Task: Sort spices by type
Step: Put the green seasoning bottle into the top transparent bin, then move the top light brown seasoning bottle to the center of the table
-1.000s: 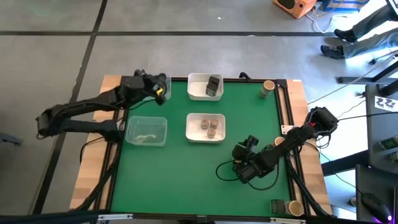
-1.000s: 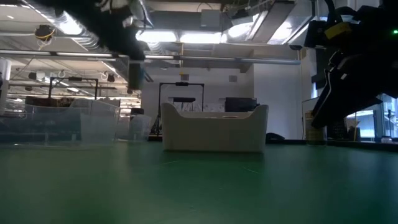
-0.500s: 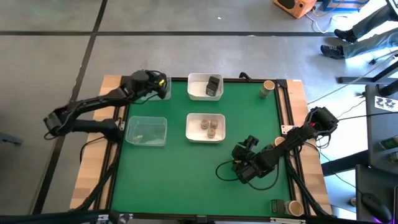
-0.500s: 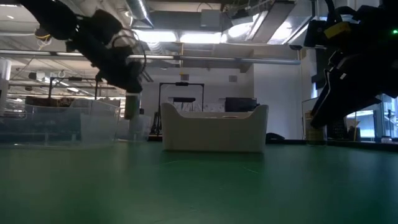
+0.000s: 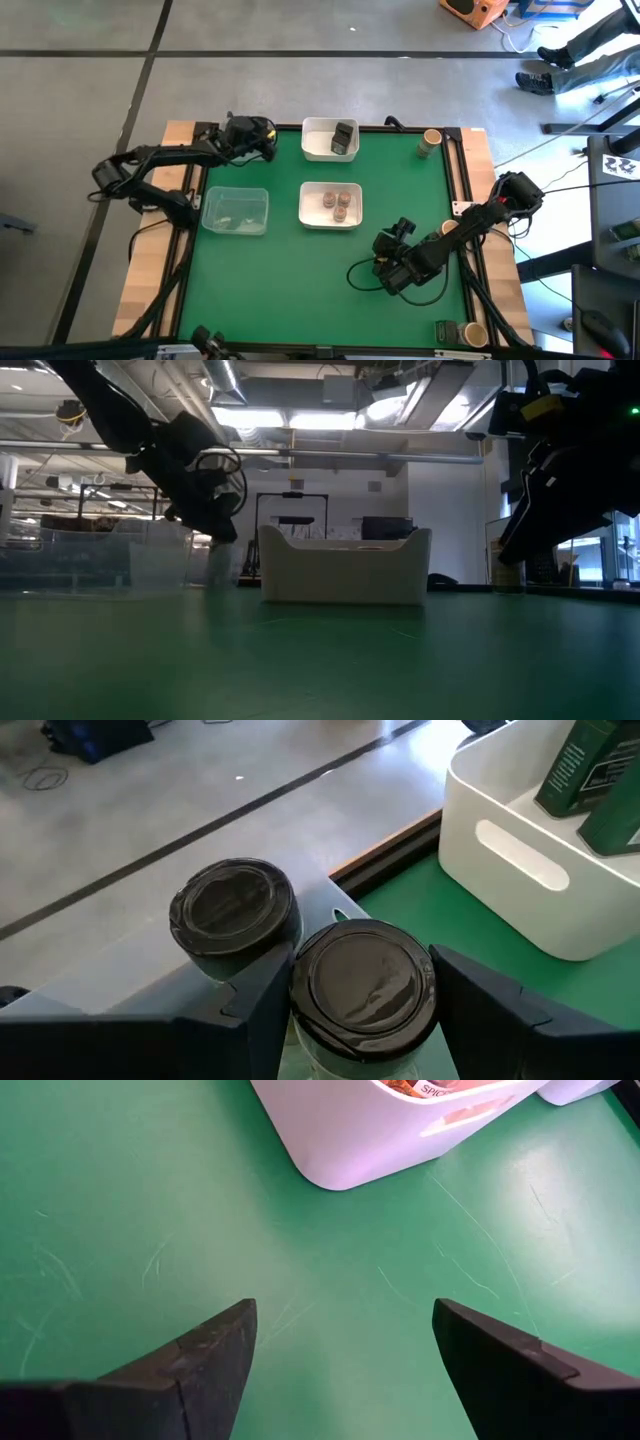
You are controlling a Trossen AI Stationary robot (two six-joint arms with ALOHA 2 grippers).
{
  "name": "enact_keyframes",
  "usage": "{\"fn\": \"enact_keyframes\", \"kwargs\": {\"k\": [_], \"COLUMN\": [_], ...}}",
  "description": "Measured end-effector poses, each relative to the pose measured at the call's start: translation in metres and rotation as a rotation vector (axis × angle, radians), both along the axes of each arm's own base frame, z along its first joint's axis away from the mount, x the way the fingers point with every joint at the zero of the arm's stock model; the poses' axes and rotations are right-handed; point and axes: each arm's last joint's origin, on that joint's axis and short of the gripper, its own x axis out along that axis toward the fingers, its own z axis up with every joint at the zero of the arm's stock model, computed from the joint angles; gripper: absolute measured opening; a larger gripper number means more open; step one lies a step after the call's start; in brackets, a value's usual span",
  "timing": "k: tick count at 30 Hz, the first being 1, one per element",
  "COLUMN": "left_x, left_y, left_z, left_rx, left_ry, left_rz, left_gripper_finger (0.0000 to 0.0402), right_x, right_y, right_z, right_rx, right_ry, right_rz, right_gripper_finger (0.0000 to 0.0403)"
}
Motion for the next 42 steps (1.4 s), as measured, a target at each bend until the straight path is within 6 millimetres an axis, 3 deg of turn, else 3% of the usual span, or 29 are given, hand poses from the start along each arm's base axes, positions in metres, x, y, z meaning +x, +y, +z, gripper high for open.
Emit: {"fn": "enact_keyframes", "kwargs": {"k": [7, 17, 25, 30, 34, 42], "left_x": [-0.001, -0.003, -0.007, -0.015, -0.017, 0.002], "left_y": [-0.001, -0.003, -0.007, -0.025, -0.047, -0.098], "left_z": [0.001, 0.003, 0.051, 0.086, 0.106, 0.117], "left_rx": [-0.004, -0.007, 0.021, 0.096, 0.127, 0.021], "left_ry": [0.004, 0.043, 0.072, -0.009, -0.123, -0.292], "left_rz": [0.0, -0.017, -0.045, -0.077, -0.222, -0.632], "left_gripper_finger": [0.0204, 0.0241, 0.0246, 0.0246, 0.0246, 0.0246], "right_x": [0.0, 0.0, -0.001, -0.001, 0.003, 0.008], "right_y": [0.0, 0.0, 0.0, 0.001, 0.006, 0.008], "right_z": [0.0, 0.0, 0.0, -0.001, -0.002, 0.005], "right_rx": [0.0, 0.0, -0.002, 0.063, 0.151, 0.125], "right_ry": [0.0, 0.0, 0.014, 0.047, 0.026, 0.018], "right_rz": [0.0, 0.0, 0.003, 0.01, 0.019, 0.058], "right_gripper_finger": [0.0301, 0.0301, 0.0301, 0.0301, 0.0301, 0.0301]}}
